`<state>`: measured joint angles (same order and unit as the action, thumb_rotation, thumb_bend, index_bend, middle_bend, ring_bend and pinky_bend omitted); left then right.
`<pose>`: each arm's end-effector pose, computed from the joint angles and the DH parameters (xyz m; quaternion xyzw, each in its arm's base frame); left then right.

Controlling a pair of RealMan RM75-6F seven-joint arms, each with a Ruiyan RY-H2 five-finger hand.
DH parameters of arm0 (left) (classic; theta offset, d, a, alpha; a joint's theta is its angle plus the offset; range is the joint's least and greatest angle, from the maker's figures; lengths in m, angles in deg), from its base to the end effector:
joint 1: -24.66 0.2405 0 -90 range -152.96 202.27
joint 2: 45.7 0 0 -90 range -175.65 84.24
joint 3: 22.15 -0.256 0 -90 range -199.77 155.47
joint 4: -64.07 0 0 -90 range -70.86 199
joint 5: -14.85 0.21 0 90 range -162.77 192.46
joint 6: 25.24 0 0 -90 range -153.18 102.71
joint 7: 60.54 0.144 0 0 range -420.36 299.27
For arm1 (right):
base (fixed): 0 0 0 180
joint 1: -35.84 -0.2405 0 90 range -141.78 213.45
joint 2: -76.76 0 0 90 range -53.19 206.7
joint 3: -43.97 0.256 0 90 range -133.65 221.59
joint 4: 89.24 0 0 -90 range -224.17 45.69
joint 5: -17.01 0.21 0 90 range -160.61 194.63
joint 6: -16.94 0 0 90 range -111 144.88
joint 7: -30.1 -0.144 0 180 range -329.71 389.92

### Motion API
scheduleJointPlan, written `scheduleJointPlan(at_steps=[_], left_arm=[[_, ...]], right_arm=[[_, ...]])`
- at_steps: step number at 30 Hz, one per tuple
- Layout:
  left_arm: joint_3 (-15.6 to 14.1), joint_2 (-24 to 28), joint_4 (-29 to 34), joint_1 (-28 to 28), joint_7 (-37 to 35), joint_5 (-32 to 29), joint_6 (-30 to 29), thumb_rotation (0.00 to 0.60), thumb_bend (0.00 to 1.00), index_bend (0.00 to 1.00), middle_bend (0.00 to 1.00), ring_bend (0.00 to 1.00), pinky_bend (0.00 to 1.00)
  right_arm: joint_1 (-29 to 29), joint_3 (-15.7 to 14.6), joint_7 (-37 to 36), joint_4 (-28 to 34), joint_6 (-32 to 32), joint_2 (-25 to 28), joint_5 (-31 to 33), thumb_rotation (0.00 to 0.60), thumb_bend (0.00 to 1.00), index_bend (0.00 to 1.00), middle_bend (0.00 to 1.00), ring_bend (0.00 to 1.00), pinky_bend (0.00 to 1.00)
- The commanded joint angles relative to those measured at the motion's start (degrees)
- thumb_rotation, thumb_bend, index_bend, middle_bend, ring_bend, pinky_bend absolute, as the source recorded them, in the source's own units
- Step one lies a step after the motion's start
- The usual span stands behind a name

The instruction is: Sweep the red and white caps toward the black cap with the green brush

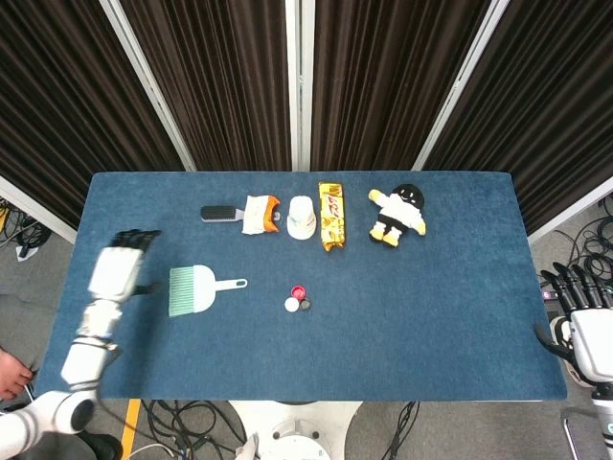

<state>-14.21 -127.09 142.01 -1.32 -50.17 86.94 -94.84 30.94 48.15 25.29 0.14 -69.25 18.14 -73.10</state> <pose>-0.2717 0.3117 0.0699 -0.6465 -0.3632 -0.3677 0.5611 -0.3141 -0.1868 0.1969 0.6180 -0.3401 0.3961 0.5878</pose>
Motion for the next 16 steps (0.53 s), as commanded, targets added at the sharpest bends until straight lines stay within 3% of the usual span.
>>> scheduleJointPlan(at_steps=[1,10,16], left_arm=[[-4.1,7.5,5.1,8.8,1.3,0.7,-9.4,0.6,0.03,0.16,0.22,0.16,0.18],[-9.1,11.1,15.9,19.7,5.2,5.5,-23.3,0.6,0.03,0.16,0.22,0.16,0.18],[-9.5,10.2,16.9,21.3,6.4,6.5,-23.6,0.6,0.03,0.16,0.22,0.16,0.18]], right_arm=[[-1.2,-1.3,-1.6,0.6,2.5,1.1,-1.1,0.6,0.21,0.0,0.0,0.0,0.01],[-0.4,-0.9,0.2,0.9,-1.5,-1.1,-2.5,0.6,0.21,0.0,0.02,0.0,0.01],[-0.4,-0.8,2.0,0.8,-1.8,-2.6,-2.3,0.6,0.21,0.0,0.04,0.0,0.01]])
